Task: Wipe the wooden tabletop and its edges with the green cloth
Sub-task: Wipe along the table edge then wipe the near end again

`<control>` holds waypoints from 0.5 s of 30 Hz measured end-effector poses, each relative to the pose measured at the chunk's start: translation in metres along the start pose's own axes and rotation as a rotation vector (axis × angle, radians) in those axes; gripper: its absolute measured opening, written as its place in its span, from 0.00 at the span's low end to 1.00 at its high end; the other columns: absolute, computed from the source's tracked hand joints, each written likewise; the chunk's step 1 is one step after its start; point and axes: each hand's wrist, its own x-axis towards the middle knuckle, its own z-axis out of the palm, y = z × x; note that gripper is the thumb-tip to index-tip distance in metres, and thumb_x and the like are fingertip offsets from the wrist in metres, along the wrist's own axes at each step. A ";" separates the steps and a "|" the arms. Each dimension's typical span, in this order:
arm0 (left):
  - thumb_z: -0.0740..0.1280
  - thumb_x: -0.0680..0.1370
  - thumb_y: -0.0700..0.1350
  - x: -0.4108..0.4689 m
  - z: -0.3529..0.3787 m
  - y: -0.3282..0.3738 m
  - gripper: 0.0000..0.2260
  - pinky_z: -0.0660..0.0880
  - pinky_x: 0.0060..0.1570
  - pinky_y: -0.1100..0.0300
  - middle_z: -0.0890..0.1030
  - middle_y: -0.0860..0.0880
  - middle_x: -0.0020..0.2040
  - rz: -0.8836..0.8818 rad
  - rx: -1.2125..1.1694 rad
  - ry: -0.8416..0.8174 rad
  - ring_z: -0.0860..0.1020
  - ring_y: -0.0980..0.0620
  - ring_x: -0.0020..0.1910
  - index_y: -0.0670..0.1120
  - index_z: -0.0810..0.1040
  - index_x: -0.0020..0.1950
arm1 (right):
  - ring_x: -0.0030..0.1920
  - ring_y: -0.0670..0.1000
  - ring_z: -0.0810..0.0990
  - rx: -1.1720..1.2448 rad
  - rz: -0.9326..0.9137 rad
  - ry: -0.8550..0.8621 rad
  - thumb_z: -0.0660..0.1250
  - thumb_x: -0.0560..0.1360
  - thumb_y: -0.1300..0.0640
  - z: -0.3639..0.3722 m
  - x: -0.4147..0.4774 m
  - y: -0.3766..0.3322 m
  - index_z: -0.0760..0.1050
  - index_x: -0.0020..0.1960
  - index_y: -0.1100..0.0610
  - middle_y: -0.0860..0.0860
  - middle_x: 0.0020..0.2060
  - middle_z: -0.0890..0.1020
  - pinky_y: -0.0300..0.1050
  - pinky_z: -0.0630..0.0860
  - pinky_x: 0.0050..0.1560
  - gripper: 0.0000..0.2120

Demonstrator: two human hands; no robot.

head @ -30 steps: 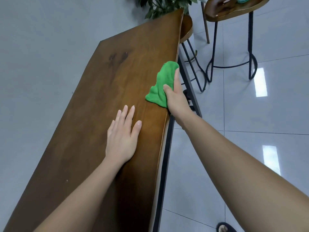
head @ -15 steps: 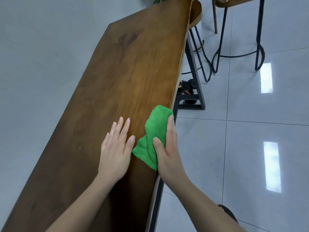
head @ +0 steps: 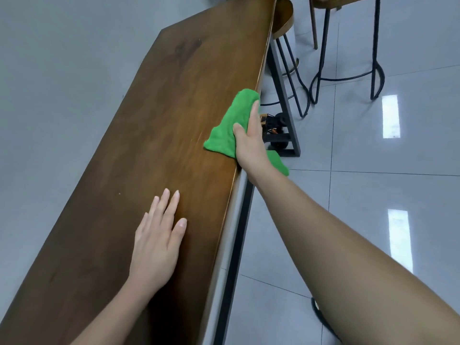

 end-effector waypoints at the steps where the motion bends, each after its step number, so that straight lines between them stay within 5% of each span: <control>1: 0.35 0.83 0.75 -0.008 0.000 -0.003 0.37 0.48 0.88 0.45 0.46 0.65 0.90 -0.002 -0.002 0.001 0.43 0.62 0.89 0.64 0.51 0.90 | 0.89 0.47 0.46 0.003 -0.015 -0.003 0.56 0.91 0.54 0.004 -0.017 0.006 0.39 0.90 0.41 0.49 0.91 0.44 0.50 0.47 0.86 0.36; 4: 0.38 0.85 0.73 -0.037 0.003 -0.014 0.35 0.50 0.88 0.44 0.46 0.65 0.90 0.004 -0.006 0.006 0.43 0.62 0.89 0.64 0.51 0.90 | 0.88 0.41 0.44 -0.012 -0.046 -0.025 0.56 0.91 0.55 0.018 -0.078 0.029 0.39 0.90 0.41 0.47 0.91 0.43 0.35 0.43 0.78 0.36; 7: 0.41 0.87 0.70 -0.064 0.005 -0.026 0.32 0.52 0.88 0.42 0.47 0.64 0.90 0.024 -0.004 0.016 0.44 0.62 0.89 0.62 0.52 0.91 | 0.80 0.24 0.38 -0.024 -0.073 -0.048 0.56 0.91 0.53 0.033 -0.152 0.052 0.38 0.90 0.38 0.44 0.90 0.41 0.15 0.42 0.66 0.36; 15: 0.44 0.89 0.67 -0.116 0.007 -0.041 0.30 0.53 0.88 0.41 0.48 0.63 0.90 0.029 -0.003 0.028 0.45 0.60 0.89 0.61 0.54 0.91 | 0.79 0.22 0.40 -0.019 -0.019 -0.072 0.57 0.91 0.48 0.064 -0.300 0.082 0.35 0.87 0.30 0.34 0.88 0.39 0.14 0.45 0.67 0.37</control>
